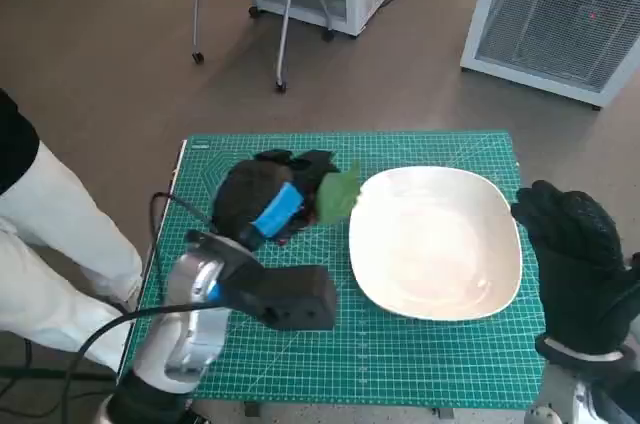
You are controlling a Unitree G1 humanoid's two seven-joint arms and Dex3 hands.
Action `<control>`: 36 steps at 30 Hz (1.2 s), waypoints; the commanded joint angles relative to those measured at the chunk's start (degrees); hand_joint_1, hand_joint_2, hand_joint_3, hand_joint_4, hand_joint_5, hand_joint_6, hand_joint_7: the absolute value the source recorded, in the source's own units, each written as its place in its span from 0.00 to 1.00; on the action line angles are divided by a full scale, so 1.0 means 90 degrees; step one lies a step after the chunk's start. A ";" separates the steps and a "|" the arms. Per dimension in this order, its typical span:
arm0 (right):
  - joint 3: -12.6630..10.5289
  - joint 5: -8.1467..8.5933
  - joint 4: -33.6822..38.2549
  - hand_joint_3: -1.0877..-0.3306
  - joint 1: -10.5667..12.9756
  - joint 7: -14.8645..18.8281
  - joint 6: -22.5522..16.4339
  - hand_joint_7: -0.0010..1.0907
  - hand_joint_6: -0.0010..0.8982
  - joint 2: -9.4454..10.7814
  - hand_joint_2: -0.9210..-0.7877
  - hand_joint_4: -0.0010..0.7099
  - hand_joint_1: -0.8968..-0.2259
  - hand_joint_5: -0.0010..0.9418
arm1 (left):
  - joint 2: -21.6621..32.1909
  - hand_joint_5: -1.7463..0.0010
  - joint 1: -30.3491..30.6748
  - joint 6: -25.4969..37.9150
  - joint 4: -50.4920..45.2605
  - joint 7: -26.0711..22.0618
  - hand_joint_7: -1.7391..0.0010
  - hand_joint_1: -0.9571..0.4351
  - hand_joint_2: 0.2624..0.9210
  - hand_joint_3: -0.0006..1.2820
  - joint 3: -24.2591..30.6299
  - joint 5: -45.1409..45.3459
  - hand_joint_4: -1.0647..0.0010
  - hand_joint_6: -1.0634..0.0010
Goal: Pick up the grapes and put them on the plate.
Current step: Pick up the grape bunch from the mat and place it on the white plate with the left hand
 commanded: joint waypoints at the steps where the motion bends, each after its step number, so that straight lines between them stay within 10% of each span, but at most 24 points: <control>1: 0.0007 -0.0045 0.0085 0.78 0.0144 -0.0015 0.0016 0.76 0.34 0.0031 0.00 0.75 0.77 0.54 | -0.0348 0.35 -0.0493 0.0006 -0.0355 -0.0195 0.48 0.69 0.95 0.02 -0.0220 0.0052 0.22 0.29; 6: 0.0018 -0.0061 0.0064 0.78 0.0162 -0.0024 0.0014 0.76 0.34 0.0051 0.00 0.75 0.77 0.54 | -0.0568 0.30 -0.0796 -0.0221 -0.0262 -0.0246 0.50 0.69 0.91 0.07 -0.0376 -0.0029 0.28 0.25; 10: 0.0006 -0.0041 0.0049 0.78 0.0195 -0.0016 0.0015 0.76 0.33 0.0057 0.00 0.75 0.77 0.54 | -0.0778 0.24 -0.1161 -0.0613 0.0024 -0.0122 0.31 0.69 0.59 0.43 -0.0540 -0.0097 0.38 0.37; 16: -0.0010 0.0024 -0.0030 0.78 0.0271 -0.0019 0.0059 0.76 0.33 0.0060 0.00 0.75 0.77 0.54 | -0.1050 0.09 -0.1537 -0.1081 0.0574 0.0051 0.17 0.69 0.40 0.71 -0.0643 -0.0205 0.55 0.48; 22: -0.0018 0.0127 -0.0137 0.78 0.0357 -0.0013 0.0111 0.77 0.33 0.0070 0.00 0.75 0.77 0.54 | -0.1319 0.01 -0.1776 -0.1248 0.1023 0.0077 0.31 0.69 0.34 0.73 -0.0699 -0.0284 0.60 0.33; 36: -0.0038 0.0248 -0.0248 0.79 0.0500 0.0001 0.0081 0.76 0.33 0.0131 0.00 0.76 0.82 0.53 | -0.1604 0.01 -0.1967 -0.1052 0.1364 0.0015 0.05 0.69 0.36 0.83 -0.0886 -0.0101 0.63 0.60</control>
